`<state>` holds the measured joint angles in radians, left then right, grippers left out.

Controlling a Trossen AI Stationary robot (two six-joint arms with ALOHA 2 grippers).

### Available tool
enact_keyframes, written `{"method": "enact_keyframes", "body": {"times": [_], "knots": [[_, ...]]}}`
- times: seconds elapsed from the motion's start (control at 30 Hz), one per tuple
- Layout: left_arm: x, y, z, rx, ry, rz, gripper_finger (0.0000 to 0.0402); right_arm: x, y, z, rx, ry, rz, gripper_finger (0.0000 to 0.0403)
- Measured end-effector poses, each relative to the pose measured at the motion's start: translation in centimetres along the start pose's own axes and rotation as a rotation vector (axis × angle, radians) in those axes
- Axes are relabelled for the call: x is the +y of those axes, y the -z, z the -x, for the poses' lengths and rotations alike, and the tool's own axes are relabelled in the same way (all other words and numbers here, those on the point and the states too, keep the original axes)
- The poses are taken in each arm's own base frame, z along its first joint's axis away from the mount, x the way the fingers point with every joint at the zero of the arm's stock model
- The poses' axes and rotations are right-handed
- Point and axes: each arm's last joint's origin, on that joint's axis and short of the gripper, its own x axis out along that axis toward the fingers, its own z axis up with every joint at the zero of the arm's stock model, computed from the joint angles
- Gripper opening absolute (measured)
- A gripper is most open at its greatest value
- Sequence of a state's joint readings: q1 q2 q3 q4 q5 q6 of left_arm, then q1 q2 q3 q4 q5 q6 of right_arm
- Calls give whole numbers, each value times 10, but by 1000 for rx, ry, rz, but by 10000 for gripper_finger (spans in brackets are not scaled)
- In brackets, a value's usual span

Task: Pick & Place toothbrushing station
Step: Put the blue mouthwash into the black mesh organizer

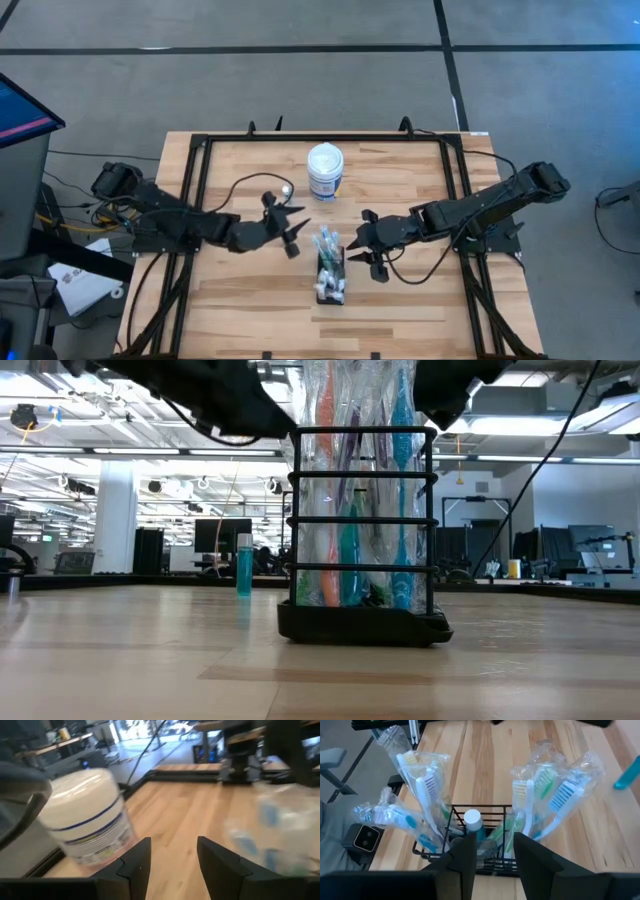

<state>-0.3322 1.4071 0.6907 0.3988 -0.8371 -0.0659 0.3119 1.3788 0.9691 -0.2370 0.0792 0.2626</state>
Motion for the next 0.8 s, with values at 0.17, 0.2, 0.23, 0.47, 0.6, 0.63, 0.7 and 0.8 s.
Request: {"method": "enact_keyframes", "body": {"times": [0.17,0.2,0.23,0.47,0.6,0.63,0.7,0.8], "knots": [[12,2,-11,26,-56,23,153,0,2,0,18,5,2,120],[14,2,-13,31,-62,30,153,-1,2,0,24,7,2,120],[17,3,-15,37,-69,40,153,-1,3,0,28,8,2,120],[36,10,-29,115,-100,87,153,-2,4,0,41,29,4,120],[47,15,-36,163,-133,94,153,-2,4,0,40,39,6,120],[50,16,-38,174,-136,93,153,-2,5,0,43,40,11,120],[56,18,-42,192,-137,114,153,-3,6,1,59,45,27,120],[64,19,-47,208,-125,137,153,-6,7,2,79,58,21,120]]}}
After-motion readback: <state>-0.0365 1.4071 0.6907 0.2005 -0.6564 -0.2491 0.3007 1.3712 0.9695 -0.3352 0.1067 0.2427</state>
